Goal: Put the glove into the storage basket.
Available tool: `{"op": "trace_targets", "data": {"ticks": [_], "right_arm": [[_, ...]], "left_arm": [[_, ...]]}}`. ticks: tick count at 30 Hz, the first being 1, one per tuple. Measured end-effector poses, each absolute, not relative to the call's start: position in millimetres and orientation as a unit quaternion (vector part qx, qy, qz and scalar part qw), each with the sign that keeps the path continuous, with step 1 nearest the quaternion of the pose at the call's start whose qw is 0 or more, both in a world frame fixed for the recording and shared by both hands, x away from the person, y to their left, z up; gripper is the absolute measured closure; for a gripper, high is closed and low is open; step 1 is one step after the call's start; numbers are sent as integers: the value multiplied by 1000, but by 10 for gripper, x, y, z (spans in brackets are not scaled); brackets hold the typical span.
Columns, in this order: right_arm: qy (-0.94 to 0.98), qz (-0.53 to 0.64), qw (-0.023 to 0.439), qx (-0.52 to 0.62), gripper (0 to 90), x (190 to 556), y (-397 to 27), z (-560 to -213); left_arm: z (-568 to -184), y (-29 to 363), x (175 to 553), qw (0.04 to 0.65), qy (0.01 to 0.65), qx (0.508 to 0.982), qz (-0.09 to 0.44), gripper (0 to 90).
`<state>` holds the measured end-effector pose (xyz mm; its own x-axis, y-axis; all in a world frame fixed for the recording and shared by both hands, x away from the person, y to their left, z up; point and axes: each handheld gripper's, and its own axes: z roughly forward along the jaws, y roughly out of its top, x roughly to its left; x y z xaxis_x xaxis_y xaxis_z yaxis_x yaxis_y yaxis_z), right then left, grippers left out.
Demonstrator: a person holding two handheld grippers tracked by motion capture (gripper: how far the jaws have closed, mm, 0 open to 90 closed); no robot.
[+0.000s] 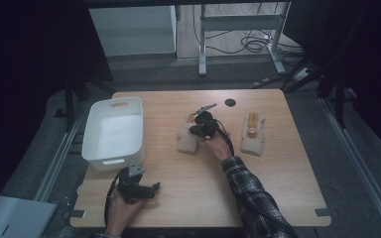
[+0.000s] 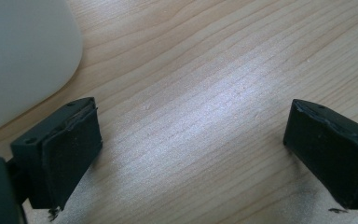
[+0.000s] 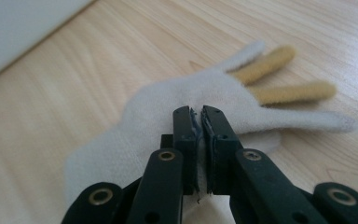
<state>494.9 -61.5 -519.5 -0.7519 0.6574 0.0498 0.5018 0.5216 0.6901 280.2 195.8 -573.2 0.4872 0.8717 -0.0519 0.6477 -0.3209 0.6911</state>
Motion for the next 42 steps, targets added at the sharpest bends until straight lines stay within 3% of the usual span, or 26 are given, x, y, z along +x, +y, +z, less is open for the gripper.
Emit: {"op": "trace_targets", "data": {"ticks": [18, 29, 33, 35, 38, 42], "right_arm": [[866, 393, 78, 299, 841, 4166, -967, -4813], [869, 381, 79, 306, 832, 3713, -1350, -5046], [879, 359, 115, 293, 757, 3632, -1441, -5202], [886, 341, 119, 292, 621, 3607, -1486, -5293], [882, 340, 131, 298, 505, 3566, -1583, -5331], [873, 350, 140, 309, 473, 3573, -1702, -5219]], "left_arm": [[-5731, 1961, 2803, 333, 476, 796, 169, 41], [-5731, 1959, 2802, 333, 478, 796, 168, 41], [-5730, 1960, 2802, 332, 477, 796, 168, 41], [-5730, 1959, 2802, 332, 477, 796, 168, 41], [-5730, 1959, 2802, 332, 477, 796, 168, 41], [-5730, 1959, 2802, 332, 477, 796, 168, 41]]}}
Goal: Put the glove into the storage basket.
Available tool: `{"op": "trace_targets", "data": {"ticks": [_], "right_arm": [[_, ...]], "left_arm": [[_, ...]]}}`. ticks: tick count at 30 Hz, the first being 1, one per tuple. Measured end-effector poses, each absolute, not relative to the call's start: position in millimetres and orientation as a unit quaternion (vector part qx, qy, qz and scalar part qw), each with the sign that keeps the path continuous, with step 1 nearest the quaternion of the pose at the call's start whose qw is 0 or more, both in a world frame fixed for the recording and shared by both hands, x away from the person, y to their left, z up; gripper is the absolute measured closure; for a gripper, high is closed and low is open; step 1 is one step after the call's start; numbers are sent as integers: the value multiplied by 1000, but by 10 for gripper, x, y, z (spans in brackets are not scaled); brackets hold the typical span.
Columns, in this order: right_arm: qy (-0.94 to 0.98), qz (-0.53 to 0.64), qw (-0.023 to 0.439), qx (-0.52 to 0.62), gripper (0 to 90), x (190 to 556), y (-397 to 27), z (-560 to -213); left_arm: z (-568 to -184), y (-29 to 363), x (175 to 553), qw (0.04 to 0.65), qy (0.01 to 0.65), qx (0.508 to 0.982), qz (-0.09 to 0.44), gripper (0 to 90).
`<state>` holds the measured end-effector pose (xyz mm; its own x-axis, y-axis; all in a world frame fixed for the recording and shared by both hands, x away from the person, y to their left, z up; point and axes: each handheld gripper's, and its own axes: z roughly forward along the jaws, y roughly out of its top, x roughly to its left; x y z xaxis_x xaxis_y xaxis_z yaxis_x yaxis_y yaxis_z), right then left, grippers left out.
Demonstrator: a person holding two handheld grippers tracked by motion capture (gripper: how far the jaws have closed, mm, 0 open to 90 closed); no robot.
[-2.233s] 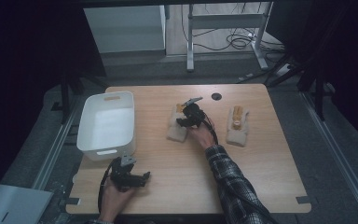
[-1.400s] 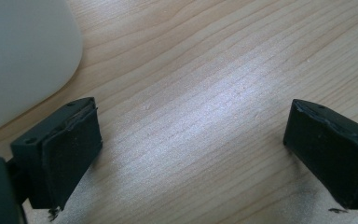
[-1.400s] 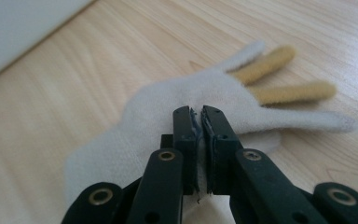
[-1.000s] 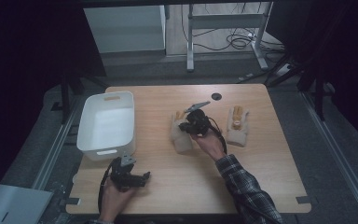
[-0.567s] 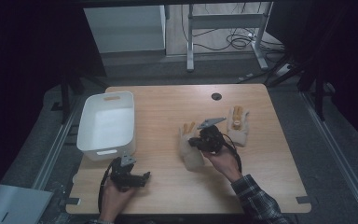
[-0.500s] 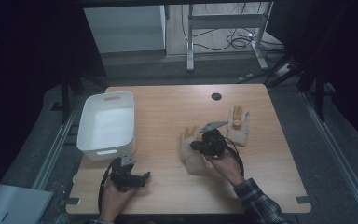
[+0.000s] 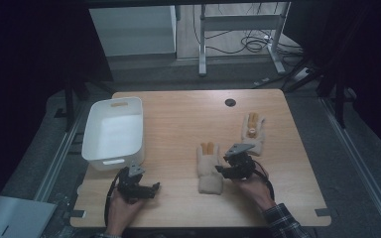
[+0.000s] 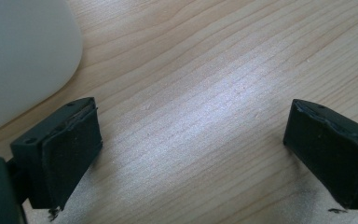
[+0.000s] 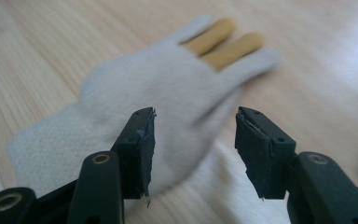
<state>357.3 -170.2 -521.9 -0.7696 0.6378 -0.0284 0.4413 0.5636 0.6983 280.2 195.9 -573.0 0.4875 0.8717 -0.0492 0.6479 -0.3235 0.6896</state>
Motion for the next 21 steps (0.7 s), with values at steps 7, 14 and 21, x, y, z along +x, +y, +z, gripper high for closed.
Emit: {"op": "trace_targets", "data": {"ticks": [7, 14, 21], "right_arm": [[863, 352, 157, 328, 476, 3656, -1907, -5102], [853, 344, 168, 354, 587, 3763, -2125, -5098], [845, 340, 187, 368, 644, 3875, -2267, -5070]], "left_arm": [[-5730, 1958, 2802, 333, 478, 796, 168, 41], [-5731, 1959, 2802, 333, 477, 796, 168, 41], [-5732, 1958, 2802, 333, 477, 795, 168, 41]]}}
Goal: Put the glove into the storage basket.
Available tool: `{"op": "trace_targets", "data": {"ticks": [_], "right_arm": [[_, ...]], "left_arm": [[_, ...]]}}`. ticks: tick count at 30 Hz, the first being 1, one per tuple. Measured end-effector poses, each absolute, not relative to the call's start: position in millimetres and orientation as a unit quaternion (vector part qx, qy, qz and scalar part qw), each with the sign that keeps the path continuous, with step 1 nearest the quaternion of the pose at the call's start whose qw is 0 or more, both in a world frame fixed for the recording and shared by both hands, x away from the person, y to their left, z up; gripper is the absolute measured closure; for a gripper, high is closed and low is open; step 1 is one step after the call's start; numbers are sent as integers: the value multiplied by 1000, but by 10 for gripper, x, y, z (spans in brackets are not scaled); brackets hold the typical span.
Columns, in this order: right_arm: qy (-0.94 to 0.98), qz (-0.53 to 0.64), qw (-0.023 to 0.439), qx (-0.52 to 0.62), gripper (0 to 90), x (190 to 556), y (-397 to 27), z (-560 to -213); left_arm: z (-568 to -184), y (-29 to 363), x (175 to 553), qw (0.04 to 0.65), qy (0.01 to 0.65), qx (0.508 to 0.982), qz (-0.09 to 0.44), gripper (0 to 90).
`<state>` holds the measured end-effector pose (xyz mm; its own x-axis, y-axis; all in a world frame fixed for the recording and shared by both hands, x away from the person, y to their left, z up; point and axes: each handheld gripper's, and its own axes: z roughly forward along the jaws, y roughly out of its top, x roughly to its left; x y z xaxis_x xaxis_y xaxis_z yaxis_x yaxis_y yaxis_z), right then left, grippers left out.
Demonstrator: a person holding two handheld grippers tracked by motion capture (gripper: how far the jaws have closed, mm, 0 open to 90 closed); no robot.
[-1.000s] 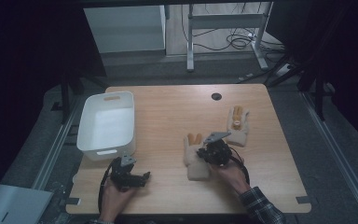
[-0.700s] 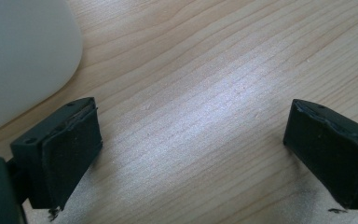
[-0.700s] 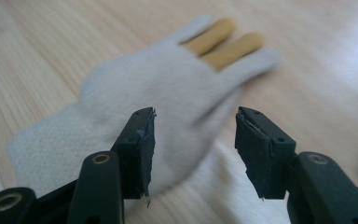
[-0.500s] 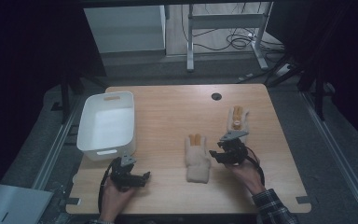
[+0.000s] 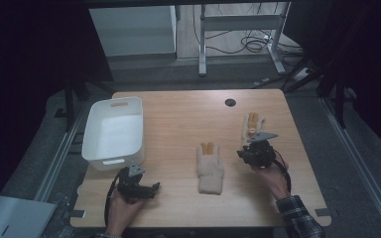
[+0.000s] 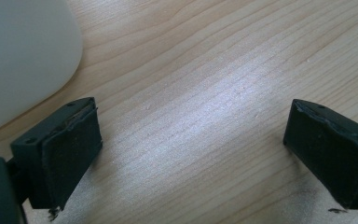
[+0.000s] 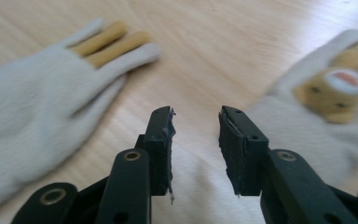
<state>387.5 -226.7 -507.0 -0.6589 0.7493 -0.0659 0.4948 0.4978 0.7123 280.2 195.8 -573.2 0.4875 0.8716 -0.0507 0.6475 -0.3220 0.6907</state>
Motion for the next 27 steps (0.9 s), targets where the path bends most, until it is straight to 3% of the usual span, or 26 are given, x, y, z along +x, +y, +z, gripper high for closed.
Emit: {"op": "trace_targets", "data": {"ticks": [12, 27], "right_arm": [[819, 330, 226, 413, 649, 4294, -2601, -4956], [810, 297, 243, 444, 450, 4846, -2522, -5147]], "left_arm": [[-5731, 1959, 2802, 333, 477, 796, 168, 41], [-5732, 1958, 2802, 333, 477, 795, 168, 41]]}}
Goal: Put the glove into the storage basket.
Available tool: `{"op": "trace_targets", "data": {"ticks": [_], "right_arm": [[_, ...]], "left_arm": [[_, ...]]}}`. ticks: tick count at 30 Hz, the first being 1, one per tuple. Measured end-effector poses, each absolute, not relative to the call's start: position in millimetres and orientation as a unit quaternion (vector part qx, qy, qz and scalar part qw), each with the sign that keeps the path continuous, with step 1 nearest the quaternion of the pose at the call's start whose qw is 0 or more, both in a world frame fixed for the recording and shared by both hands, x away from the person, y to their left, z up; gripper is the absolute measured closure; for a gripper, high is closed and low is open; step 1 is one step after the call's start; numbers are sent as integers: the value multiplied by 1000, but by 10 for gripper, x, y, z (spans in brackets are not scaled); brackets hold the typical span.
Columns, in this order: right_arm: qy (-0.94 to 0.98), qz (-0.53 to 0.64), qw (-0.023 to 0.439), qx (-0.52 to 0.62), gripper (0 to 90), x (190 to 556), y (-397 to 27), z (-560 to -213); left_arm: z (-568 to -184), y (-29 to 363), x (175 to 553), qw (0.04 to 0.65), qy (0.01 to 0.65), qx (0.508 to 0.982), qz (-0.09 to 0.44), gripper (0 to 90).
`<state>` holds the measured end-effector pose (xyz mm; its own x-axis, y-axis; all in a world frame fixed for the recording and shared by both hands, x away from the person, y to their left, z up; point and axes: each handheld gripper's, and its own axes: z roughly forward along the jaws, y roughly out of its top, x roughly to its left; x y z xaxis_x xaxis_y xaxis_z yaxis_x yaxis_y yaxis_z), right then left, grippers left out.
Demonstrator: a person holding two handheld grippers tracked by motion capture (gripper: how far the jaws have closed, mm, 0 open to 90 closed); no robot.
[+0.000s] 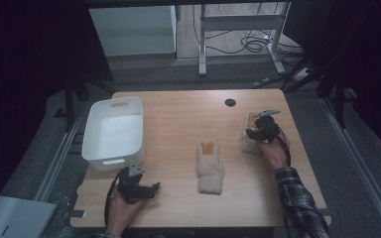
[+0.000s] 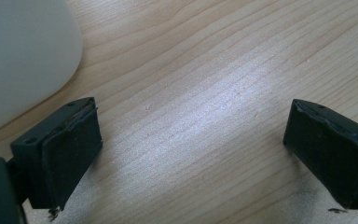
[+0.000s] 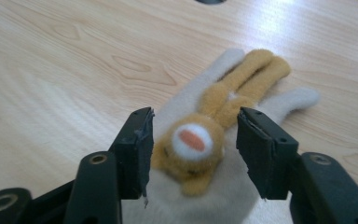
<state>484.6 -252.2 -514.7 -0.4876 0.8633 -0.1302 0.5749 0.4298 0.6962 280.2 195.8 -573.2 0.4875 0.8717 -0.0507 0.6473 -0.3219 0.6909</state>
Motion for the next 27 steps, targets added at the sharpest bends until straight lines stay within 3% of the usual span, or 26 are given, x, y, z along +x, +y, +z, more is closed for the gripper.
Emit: {"op": "trace_targets", "data": {"ticks": [8, 18, 27], "right_arm": [[815, 275, 243, 449, 443, 4918, -2467, -5341], [801, 297, 209, 477, 618, 4921, -2555, -5349], [795, 309, 205, 481, 640, 4849, -2591, -5310]], "left_arm": [[-5732, 1959, 2802, 333, 477, 795, 168, 41], [-5732, 1959, 2800, 333, 478, 795, 168, 42], [-5732, 1959, 2800, 333, 478, 795, 168, 42]]}}
